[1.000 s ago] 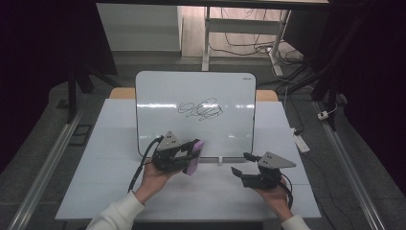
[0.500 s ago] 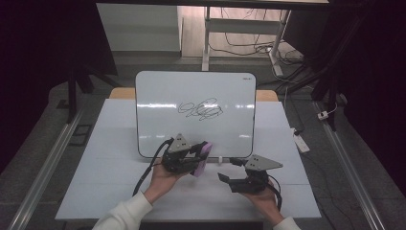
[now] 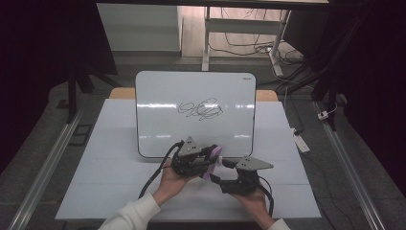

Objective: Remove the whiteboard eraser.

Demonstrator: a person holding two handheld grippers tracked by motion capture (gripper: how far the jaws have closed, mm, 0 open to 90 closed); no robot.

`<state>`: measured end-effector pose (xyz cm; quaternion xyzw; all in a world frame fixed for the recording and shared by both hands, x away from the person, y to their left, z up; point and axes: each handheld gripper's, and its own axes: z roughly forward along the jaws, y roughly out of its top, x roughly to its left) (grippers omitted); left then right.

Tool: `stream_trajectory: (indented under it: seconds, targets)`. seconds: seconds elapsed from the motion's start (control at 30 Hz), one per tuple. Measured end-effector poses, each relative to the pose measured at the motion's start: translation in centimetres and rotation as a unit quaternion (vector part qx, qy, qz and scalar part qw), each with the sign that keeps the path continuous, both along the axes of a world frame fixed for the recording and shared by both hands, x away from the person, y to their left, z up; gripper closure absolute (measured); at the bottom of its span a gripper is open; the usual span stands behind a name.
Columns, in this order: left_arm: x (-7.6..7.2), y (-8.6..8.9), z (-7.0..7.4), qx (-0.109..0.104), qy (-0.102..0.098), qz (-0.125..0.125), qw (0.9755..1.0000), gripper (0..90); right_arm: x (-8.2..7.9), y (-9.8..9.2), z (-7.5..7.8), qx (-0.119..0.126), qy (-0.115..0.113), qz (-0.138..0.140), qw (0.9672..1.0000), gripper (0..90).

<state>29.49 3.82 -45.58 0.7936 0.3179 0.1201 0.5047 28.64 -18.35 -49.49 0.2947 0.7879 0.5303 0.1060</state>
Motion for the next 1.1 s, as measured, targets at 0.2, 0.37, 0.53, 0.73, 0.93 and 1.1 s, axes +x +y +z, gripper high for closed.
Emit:
stream_trajectory:
  seconds: [0.2, 0.37, 0.53, 0.73, 0.93, 1.1]
  targets:
    - [-0.1, -0.4, -0.1, -0.001, -0.001, -0.002, 1.0, 59.4, 0.2, 0.3, -0.2, 0.018, 0.018, -0.018, 0.9995, 26.1]
    - [-0.2, -0.7, -0.1, -0.004, -0.003, -0.005, 1.0, 59.4, 0.3, 0.6, -0.4, 0.028, 0.026, -0.021, 0.9991, 28.9]
    - [-0.4, -0.9, 0.0, -0.004, -0.007, -0.001, 1.0, 59.4, 0.6, 0.4, -0.5, 0.046, 0.038, -0.025, 0.9979, 33.5]
    - [-0.5, -1.2, -0.1, 0.0, -0.011, -0.002, 0.9999, 59.3, 0.9, 0.1, -0.6, 0.066, 0.054, -0.025, 0.996, 35.1]
    - [-0.6, -1.2, 0.0, -0.002, -0.012, -0.002, 0.9999, 59.6, 0.9, -0.1, -0.3, 0.062, 0.047, -0.029, 0.9965, 37.3]
    - [-0.6, -0.8, 0.2, -0.009, -0.011, -0.001, 0.9999, 58.8, 0.7, -0.2, 0.1, 0.047, 0.021, -0.032, 0.9982, 39.1]
